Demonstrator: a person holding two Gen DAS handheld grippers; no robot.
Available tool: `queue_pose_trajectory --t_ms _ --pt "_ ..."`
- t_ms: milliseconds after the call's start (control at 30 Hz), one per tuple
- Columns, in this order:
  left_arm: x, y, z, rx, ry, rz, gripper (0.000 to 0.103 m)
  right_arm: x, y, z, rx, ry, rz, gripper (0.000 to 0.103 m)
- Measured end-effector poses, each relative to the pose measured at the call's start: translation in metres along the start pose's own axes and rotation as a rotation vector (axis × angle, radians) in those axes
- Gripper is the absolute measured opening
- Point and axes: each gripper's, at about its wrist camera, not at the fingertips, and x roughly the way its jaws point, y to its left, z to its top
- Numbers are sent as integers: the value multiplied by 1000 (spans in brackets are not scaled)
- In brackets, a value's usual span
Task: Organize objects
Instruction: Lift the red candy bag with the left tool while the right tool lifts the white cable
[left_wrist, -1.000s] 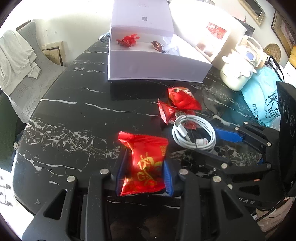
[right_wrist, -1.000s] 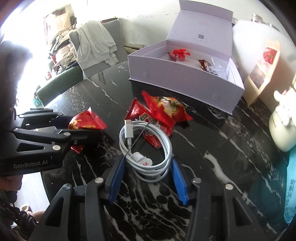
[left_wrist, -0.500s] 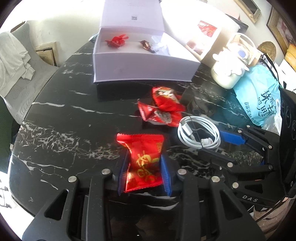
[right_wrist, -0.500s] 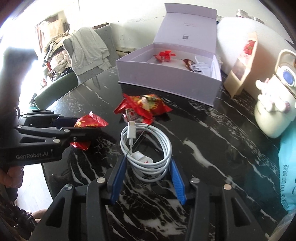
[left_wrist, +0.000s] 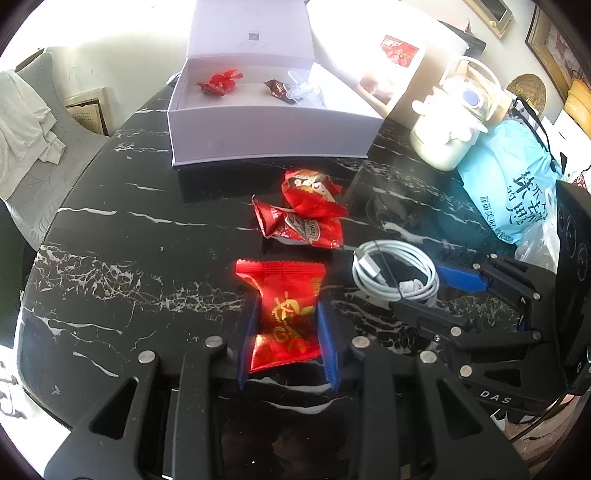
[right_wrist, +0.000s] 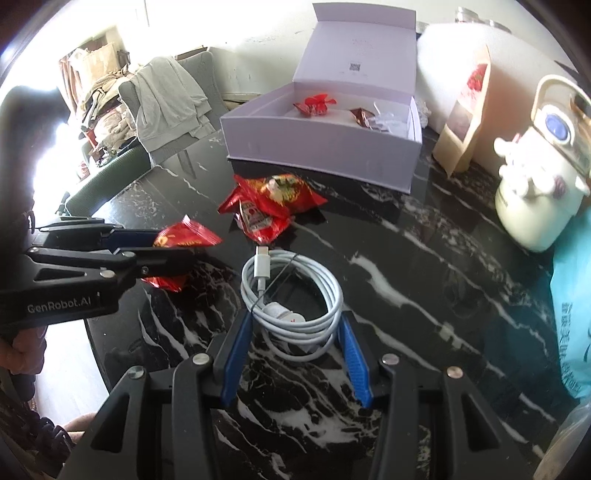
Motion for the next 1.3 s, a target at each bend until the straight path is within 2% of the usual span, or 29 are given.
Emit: queue_pose_trajectory --t_ms 167,300,400,533,733,833,900,933,967,1033,1300 --pt "10 3 -3 -2 46 27 35 7 3 -4 -14 15 -19 52" --pt "11 3 -4 10 34 47 37 11 7 -4 -47 17 -44 55" --pt "12 -1 -5 42 34 65 40 14 9 -1 -62 17 -48 63" --pt "15 -8 -7 81 23 76 55 18 11 0 -70 10 -40 71" --pt "17 -8 -6 97 -1 110 56 22 15 1 -84 -11 -31 80" --pt "17 -7 -7 96 -11 107 55 23 16 2 -90 -17 -26 80" --pt "16 -6 -7 95 -16 109 51 22 18 2 -101 -25 -20 75" --pt "16 -7 -8 107 -13 121 46 21 19 1 -112 -29 -12 72" --pt "16 -9 -8 124 -7 141 45 21 20 1 -116 -32 -7 67" --pt "16 -8 -8 116 5 133 44 20 20 2 -120 -38 -5 59" --pt "10 -4 -13 82 7 103 44 18 15 4 -83 -42 5 56"
